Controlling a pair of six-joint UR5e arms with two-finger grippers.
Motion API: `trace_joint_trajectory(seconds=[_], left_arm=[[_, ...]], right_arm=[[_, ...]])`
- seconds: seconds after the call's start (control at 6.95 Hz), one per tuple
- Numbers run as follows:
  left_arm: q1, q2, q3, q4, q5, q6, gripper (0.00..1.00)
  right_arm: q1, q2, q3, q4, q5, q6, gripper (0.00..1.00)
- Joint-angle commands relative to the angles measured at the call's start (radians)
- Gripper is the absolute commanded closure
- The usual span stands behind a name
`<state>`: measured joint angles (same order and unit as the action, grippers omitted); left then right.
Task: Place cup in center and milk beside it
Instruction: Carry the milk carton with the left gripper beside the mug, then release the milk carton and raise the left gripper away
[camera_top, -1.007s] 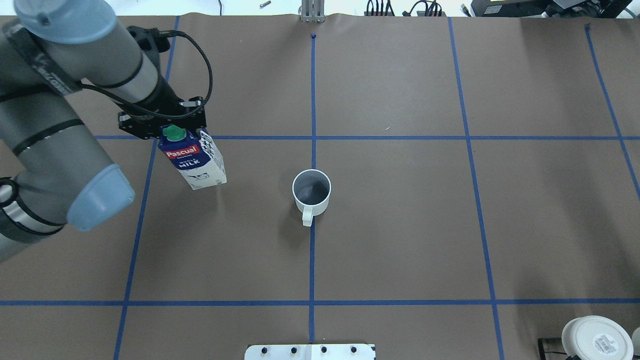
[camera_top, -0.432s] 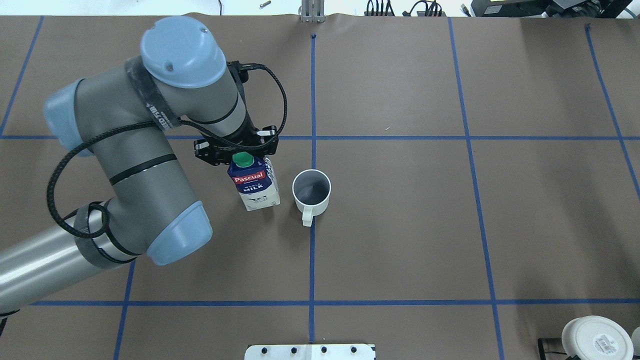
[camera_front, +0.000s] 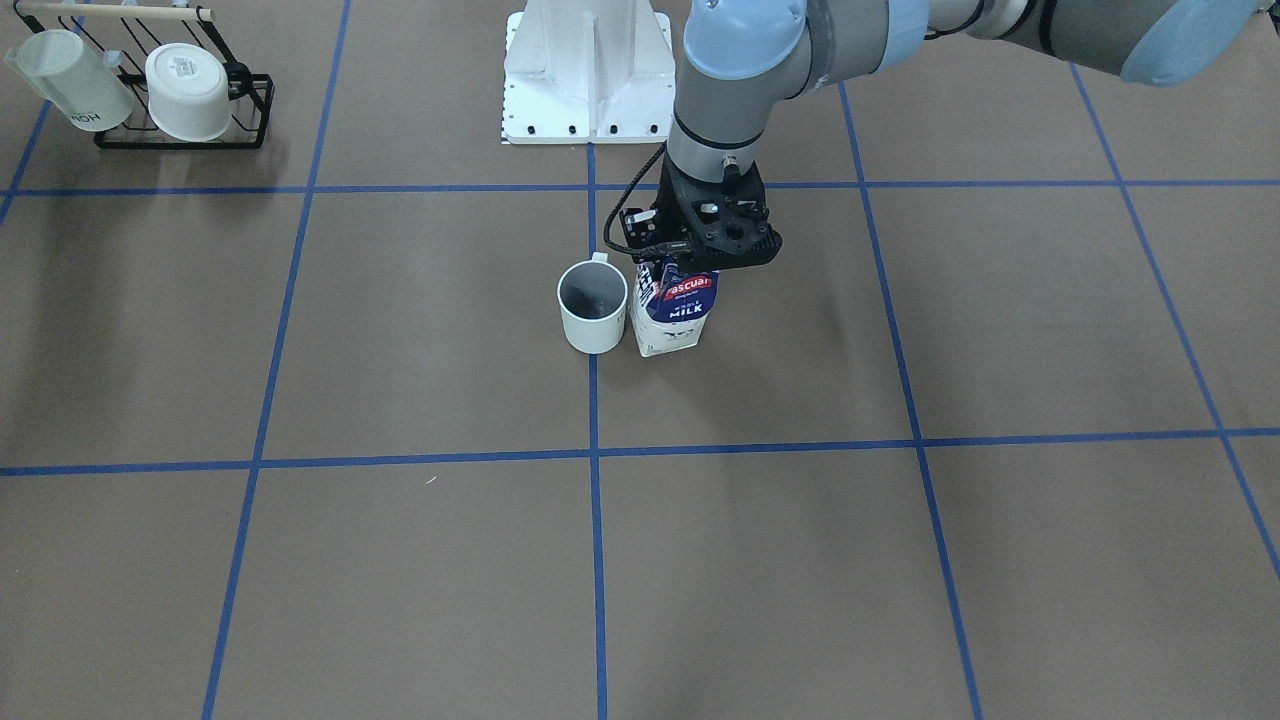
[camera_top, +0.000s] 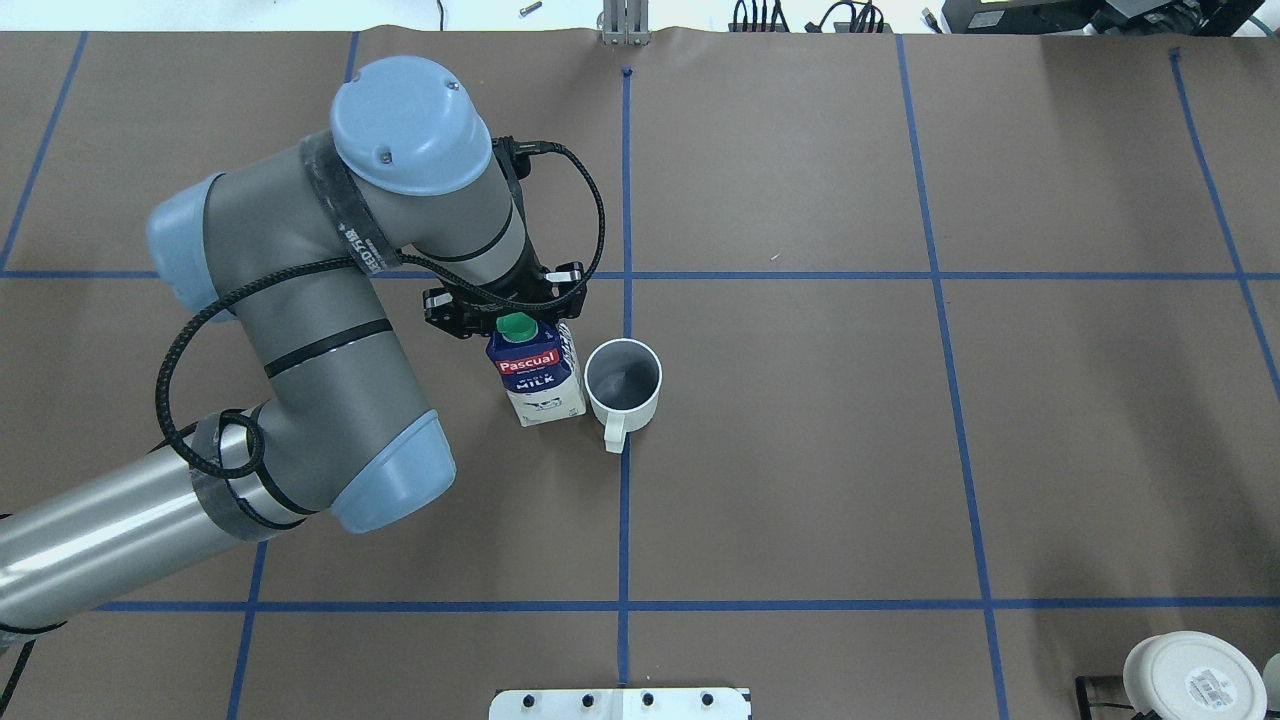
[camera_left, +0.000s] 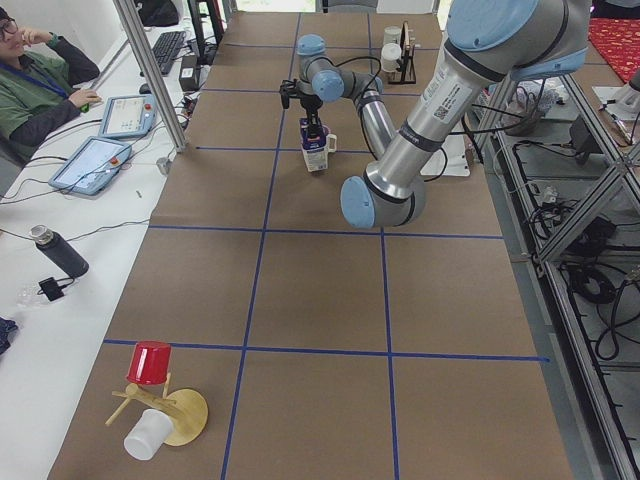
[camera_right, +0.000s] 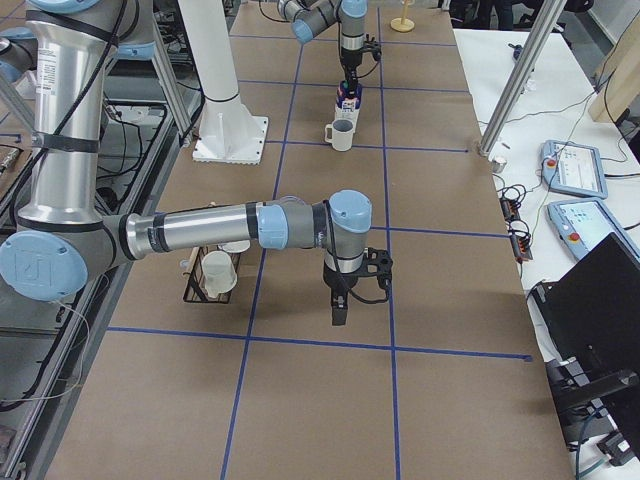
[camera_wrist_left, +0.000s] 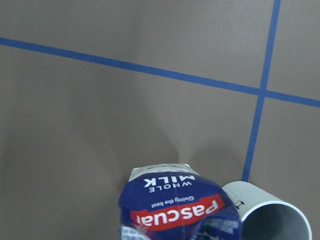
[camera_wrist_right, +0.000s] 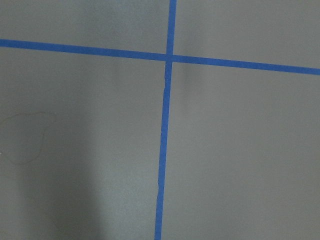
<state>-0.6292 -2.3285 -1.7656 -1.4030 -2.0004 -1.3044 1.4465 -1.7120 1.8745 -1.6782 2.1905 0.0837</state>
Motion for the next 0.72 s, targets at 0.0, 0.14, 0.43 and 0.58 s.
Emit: trace_joint_trajectory(seconds=[0.0, 0.14, 0.43, 0.58], left_arm=[[0.003, 0.003, -0.002, -0.007, 0.000, 0.008, 0.02], [0.002, 0.003, -0.021, -0.004, 0.000, 0.008, 0.02], [-0.039, 0.003, -0.089, 0.009, -0.014, 0.010, 0.02], [-0.078, 0.003, -0.098, 0.010, -0.044, 0.010, 0.02]], right_arm=[[-0.001, 0.002, 0.000, 0.000, 0.000, 0.001, 0.00], [-0.003, 0.002, 0.000, 0.000, 0.000, 0.001, 0.00], [-0.003, 0.002, 0.000, 0.000, 0.000, 0.001, 0.00], [-0.003, 0.002, 0.000, 0.000, 0.000, 0.001, 0.00]])
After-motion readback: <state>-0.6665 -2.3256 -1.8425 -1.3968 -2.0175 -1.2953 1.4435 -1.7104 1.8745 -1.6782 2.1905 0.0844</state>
